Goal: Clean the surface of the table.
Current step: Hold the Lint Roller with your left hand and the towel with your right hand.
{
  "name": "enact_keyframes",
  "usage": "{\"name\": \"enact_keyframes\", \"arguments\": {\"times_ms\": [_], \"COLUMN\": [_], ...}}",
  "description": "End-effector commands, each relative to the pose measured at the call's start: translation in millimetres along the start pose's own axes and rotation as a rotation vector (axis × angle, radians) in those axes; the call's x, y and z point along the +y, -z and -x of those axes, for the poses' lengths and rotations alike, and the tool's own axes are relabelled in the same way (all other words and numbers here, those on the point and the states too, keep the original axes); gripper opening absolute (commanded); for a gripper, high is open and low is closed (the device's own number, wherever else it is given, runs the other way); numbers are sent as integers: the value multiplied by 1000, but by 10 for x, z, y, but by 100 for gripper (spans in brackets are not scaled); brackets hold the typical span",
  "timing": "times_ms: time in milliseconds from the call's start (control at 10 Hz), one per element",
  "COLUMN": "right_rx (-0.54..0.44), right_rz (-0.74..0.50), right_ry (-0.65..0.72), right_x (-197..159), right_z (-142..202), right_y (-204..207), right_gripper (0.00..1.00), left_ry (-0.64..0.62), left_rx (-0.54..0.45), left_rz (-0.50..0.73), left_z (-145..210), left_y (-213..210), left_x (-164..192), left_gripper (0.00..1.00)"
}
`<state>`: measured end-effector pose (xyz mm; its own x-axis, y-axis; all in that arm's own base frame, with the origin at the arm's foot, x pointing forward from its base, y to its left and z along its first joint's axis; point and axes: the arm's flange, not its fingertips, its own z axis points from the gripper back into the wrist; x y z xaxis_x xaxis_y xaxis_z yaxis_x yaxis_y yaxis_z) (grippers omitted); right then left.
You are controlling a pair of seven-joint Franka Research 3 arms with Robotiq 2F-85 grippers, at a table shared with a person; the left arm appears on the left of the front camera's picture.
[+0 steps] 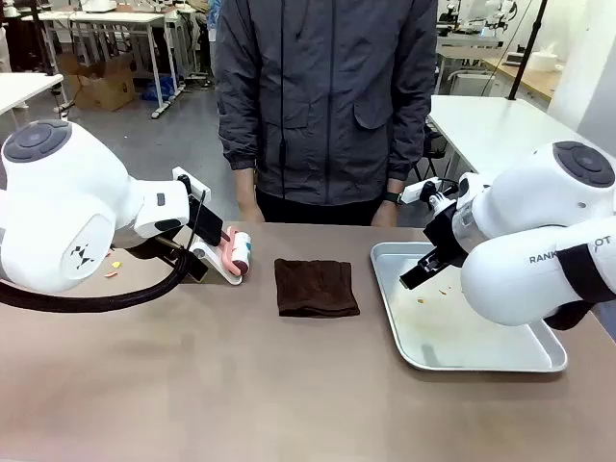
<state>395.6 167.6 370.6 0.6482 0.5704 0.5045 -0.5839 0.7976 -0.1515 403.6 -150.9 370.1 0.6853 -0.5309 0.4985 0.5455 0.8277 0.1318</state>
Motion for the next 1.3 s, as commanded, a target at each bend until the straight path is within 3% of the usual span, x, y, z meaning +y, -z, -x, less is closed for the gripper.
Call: {"name": "enact_keyframes", "arguments": {"times_ms": [0, 1200], "right_rx": [0, 0], "right_rz": [0, 0], "right_ry": [0, 0], "right_x": [0, 0], "right_z": [0, 0], "right_y": [0, 0], "right_gripper": [100, 100], "left_ry": [0, 0], "left_rx": [0, 0], "left_rz": [0, 0], "left_z": [0, 0], "left_y": [-1, -1], "left_x": [0, 0], "left_gripper": [100, 100]}}
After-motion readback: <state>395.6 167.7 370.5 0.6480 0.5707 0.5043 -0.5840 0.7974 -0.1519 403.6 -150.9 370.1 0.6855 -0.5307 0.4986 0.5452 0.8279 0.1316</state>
